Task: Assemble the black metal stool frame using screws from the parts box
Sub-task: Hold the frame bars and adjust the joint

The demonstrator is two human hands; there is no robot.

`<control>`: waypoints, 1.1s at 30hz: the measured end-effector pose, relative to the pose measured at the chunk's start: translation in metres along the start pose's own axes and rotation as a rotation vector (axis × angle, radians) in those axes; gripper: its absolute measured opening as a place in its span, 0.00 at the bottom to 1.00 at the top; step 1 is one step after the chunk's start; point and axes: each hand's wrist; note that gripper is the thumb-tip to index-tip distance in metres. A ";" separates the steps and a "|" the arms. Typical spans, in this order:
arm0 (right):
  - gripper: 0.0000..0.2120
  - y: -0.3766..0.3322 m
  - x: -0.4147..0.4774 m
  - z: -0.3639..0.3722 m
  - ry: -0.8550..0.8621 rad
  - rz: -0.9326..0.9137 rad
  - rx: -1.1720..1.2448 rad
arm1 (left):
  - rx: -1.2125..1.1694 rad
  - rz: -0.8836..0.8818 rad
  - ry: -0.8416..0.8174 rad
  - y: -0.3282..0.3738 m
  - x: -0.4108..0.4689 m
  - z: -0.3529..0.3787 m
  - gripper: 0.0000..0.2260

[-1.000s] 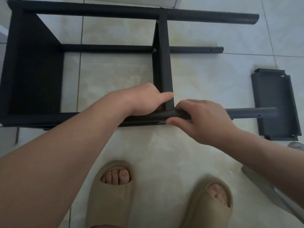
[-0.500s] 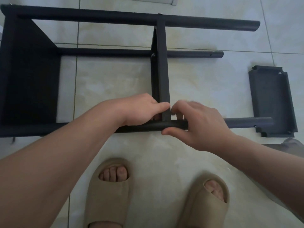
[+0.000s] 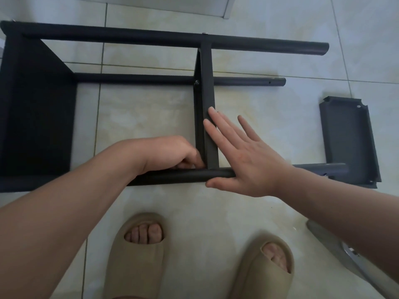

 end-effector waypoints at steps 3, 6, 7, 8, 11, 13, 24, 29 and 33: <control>0.50 0.000 0.001 0.000 0.011 0.005 -0.050 | -0.035 -0.064 -0.014 -0.008 0.004 -0.003 0.15; 0.49 0.001 0.001 0.001 0.025 -0.014 -0.065 | -0.091 -0.104 0.003 -0.013 0.011 -0.005 0.18; 0.49 0.001 0.001 0.001 0.032 -0.025 -0.064 | -0.090 -0.102 0.016 -0.015 0.014 -0.006 0.17; 0.49 0.001 0.001 0.002 0.039 -0.035 -0.060 | -0.083 -0.101 0.033 -0.015 0.016 -0.006 0.17; 0.49 0.001 0.001 0.002 0.060 -0.053 -0.055 | -0.069 -0.094 0.017 -0.018 0.019 -0.007 0.18; 0.49 0.000 0.001 0.002 0.071 -0.057 -0.059 | -0.121 -0.069 0.011 -0.020 0.019 -0.008 0.17; 0.49 0.000 0.001 0.001 0.054 -0.058 -0.009 | -0.347 0.131 0.014 -0.025 0.026 -0.006 0.08; 0.49 0.000 0.001 0.000 0.030 -0.040 -0.030 | -0.109 0.130 0.120 -0.022 0.030 -0.004 0.08; 0.49 -0.001 0.001 0.000 0.029 -0.037 -0.032 | -0.106 0.151 0.167 -0.023 0.034 -0.004 0.09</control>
Point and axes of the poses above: each hand's wrist, its own x-axis towards the middle knuckle, its own z-axis out of the palm, y = z × x, and after that the axes turned 14 degrees about -y, right-handed
